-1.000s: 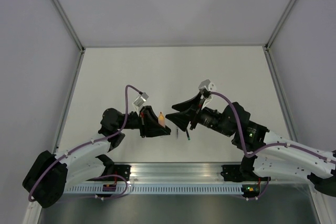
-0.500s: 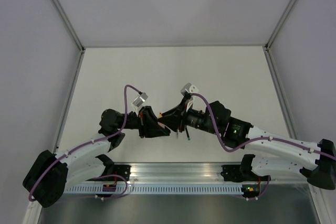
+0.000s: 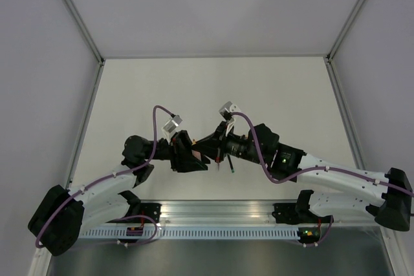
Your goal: Insert the pens into the pen caps
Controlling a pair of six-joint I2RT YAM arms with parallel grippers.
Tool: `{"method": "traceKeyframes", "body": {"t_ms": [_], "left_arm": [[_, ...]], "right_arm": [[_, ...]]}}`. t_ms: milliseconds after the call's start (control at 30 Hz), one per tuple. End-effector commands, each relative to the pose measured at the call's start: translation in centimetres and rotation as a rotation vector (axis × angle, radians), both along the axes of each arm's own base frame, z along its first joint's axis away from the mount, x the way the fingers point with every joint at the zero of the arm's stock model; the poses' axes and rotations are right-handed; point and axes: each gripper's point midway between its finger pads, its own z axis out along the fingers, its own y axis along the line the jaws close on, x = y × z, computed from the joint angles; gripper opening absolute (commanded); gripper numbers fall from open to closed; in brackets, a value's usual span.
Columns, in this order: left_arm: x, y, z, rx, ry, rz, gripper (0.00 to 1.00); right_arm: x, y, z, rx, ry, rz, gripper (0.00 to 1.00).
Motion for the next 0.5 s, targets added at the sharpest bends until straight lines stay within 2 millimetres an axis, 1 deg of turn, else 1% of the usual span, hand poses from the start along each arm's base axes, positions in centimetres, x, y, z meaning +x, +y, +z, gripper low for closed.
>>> {"method": "traceKeyframes", "body": {"t_ms": [0, 133, 200, 233, 300, 333, 400, 467], "left_arm": [[-0.6, 0.2, 1.2, -0.037, -0.065, -0.022, 0.46], [-0.6, 0.2, 1.1, -0.038, -0.070, -0.017, 0.46], [-0.6, 0.2, 1.1, -0.038, -0.073, -0.017, 0.38], [-0.6, 0.2, 1.1, -0.041, -0.076, -0.015, 0.31], [-0.6, 0.2, 1.1, -0.040, -0.077, -0.016, 0.24], [-0.6, 0.2, 1.1, -0.040, -0.077, -0.014, 0.16], [-0.5, 0.2, 1.2, -0.041, -0.076, -0.012, 0.04], [-0.4, 0.2, 1.2, -0.043, -0.073, -0.005, 0.02]], "right_arm": [[0.9, 0.0, 1.7, 0.056, 0.006, -0.053, 0.00], [1.7, -0.2, 1.4, 0.053, 0.020, -0.104, 0.00], [1.9, -0.4, 1.4, 0.055, 0.020, -0.117, 0.00], [1.9, -0.4, 1.4, 0.056, 0.018, -0.120, 0.00], [2.0, -0.6, 1.2, 0.049, 0.018, -0.127, 0.00], [2.1, -0.6, 1.1, 0.048, 0.019, -0.129, 0.00], [1.9, -0.5, 0.8, 0.044, 0.025, -0.120, 0.00], [1.9, -0.5, 0.1, 0.041, 0.040, -0.124, 0.00]]}}
